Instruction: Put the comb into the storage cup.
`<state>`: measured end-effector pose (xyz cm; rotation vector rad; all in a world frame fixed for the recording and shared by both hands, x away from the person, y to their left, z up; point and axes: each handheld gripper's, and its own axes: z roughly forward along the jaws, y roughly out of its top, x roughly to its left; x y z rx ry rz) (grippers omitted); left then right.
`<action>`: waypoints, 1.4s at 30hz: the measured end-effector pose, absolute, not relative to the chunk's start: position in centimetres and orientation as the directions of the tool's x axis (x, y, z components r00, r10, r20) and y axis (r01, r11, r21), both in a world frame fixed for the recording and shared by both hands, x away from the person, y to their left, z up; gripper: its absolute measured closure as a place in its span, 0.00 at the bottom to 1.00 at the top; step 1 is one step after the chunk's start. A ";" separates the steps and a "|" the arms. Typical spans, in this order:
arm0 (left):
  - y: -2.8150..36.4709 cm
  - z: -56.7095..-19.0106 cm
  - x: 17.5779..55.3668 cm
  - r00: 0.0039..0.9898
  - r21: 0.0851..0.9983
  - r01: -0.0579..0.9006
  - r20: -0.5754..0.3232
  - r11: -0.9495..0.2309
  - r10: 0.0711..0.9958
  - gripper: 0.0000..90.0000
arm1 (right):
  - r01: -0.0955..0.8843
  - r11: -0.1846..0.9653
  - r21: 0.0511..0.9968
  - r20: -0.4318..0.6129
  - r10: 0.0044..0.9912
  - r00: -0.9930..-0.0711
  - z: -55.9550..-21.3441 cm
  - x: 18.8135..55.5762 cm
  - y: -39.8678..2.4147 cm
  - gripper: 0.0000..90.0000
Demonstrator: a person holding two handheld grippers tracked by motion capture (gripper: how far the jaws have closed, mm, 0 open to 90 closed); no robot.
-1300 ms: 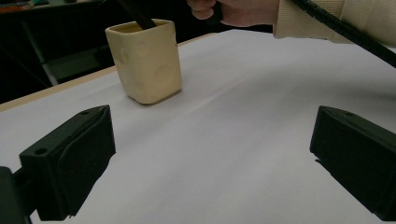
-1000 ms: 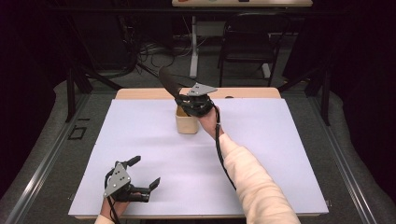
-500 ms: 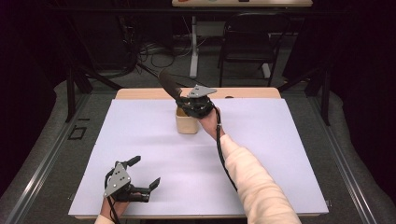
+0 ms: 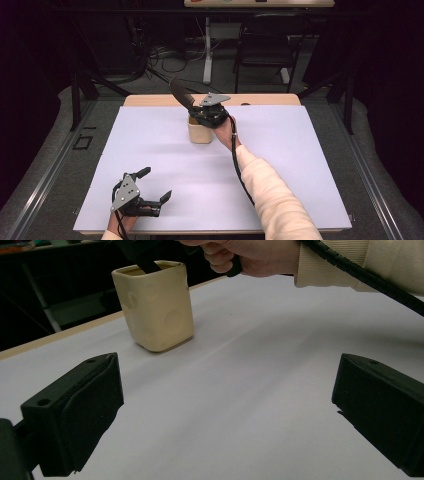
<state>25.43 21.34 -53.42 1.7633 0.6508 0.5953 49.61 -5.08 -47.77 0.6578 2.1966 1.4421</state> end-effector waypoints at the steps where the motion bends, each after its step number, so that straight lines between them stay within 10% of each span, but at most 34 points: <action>1: 21.3 -53.4 25.4 0.722 0.962 0.133 0.071 -0.238 0.689 0.00 | 0.154 0.349 0.924 -0.094 0.599 -0.795 -47.8 49.6 -5.1 0.79; 23: 21.4 -53.4 25.4 0.723 0.963 0.133 0.068 -0.236 0.687 0.00 | 0.174 0.399 0.900 -0.116 0.605 -0.788 -48.5 49.5 -5.1 0.77; 42: 21.4 -53.4 25.4 0.722 0.962 0.132 0.073 -0.240 0.688 0.00 | 0.238 0.408 0.882 -0.064 0.602 -0.796 -46.5 48.6 -7.4 0.33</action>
